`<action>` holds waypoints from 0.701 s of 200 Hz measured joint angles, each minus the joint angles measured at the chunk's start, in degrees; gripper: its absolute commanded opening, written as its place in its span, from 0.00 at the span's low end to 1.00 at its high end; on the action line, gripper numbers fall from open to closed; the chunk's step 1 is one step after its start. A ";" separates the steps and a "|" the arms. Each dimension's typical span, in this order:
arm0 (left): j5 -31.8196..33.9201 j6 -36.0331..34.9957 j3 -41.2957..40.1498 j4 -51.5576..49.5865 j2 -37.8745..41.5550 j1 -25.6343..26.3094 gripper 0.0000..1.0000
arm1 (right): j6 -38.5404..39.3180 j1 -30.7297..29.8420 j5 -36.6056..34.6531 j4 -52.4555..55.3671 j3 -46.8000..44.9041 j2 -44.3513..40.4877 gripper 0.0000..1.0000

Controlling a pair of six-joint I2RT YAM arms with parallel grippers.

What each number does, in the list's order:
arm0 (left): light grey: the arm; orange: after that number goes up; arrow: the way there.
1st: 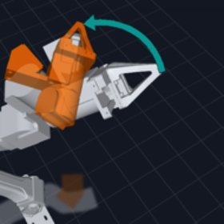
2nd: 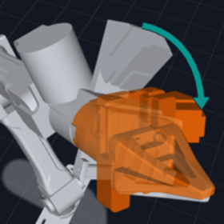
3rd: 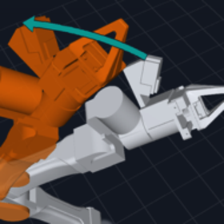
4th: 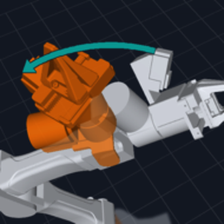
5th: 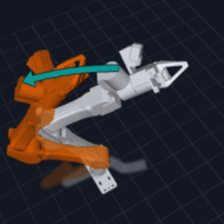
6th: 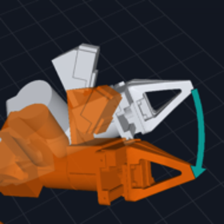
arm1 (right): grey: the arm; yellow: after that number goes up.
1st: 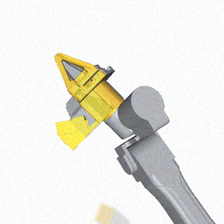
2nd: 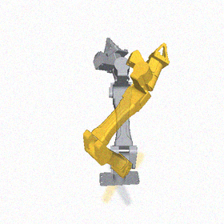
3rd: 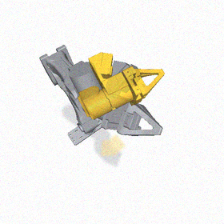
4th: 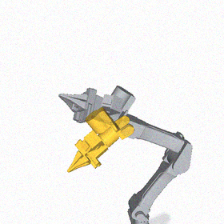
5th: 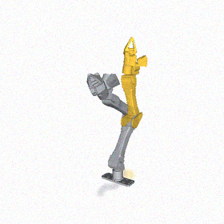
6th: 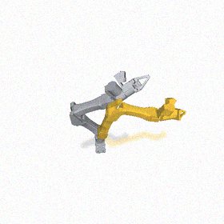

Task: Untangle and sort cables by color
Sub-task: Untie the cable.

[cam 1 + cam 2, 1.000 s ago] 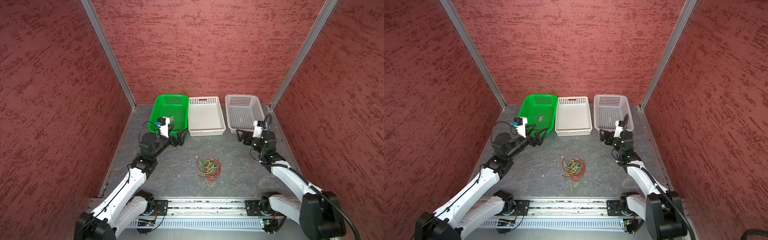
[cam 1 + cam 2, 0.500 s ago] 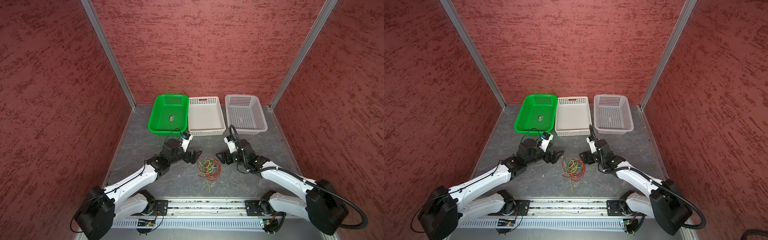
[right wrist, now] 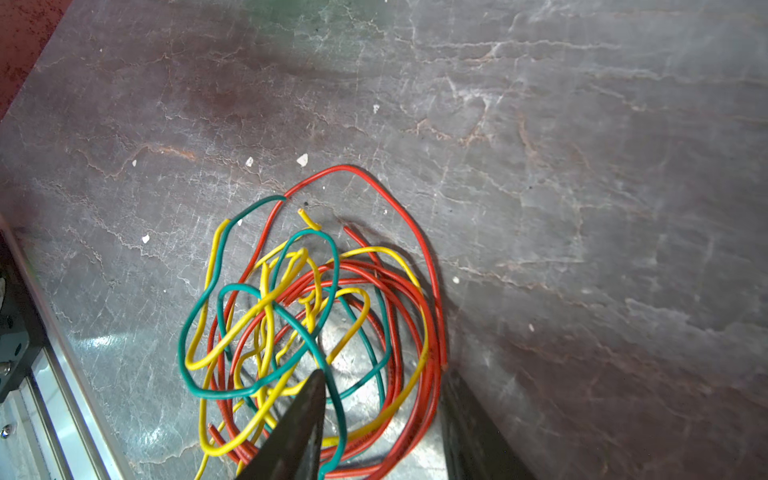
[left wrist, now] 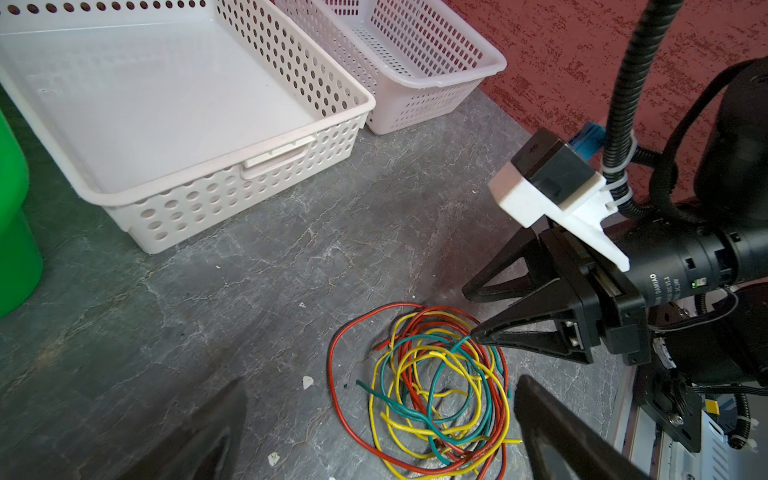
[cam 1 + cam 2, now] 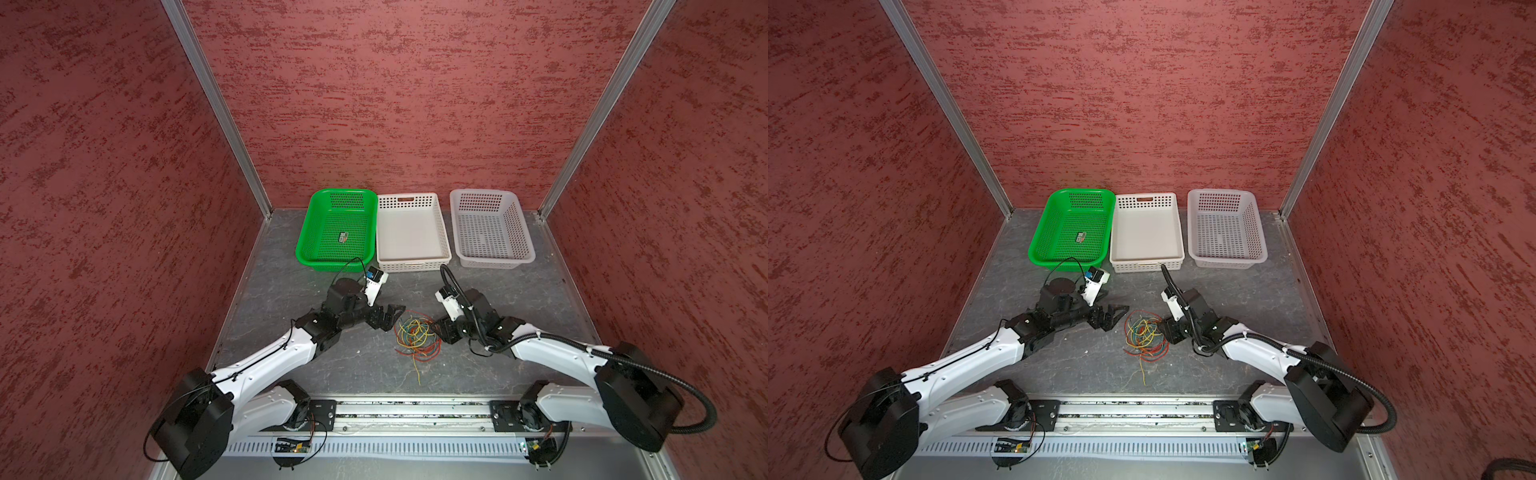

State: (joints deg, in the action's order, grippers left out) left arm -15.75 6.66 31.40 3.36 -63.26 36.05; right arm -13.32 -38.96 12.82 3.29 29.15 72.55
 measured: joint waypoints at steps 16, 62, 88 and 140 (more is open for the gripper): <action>-0.57 -0.07 0.00 0.22 -0.98 0.00 0.99 | 0.26 -0.39 0.07 0.00 0.00 0.00 0.44; -1.60 -0.09 0.00 0.70 -3.85 0.24 1.00 | 0.28 -1.29 0.28 0.00 -0.09 0.00 0.38; -2.21 -0.52 0.00 0.96 -4.87 0.59 0.99 | 0.11 -1.77 0.50 -0.04 -0.07 0.79 0.27; -2.40 -1.44 0.00 0.98 -5.90 1.05 0.99 | 0.07 -2.56 0.52 0.04 -0.02 4.13 0.19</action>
State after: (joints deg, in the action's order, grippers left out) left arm -18.15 5.21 31.40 4.34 -69.17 37.10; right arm -13.26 -41.52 13.34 3.33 29.12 76.69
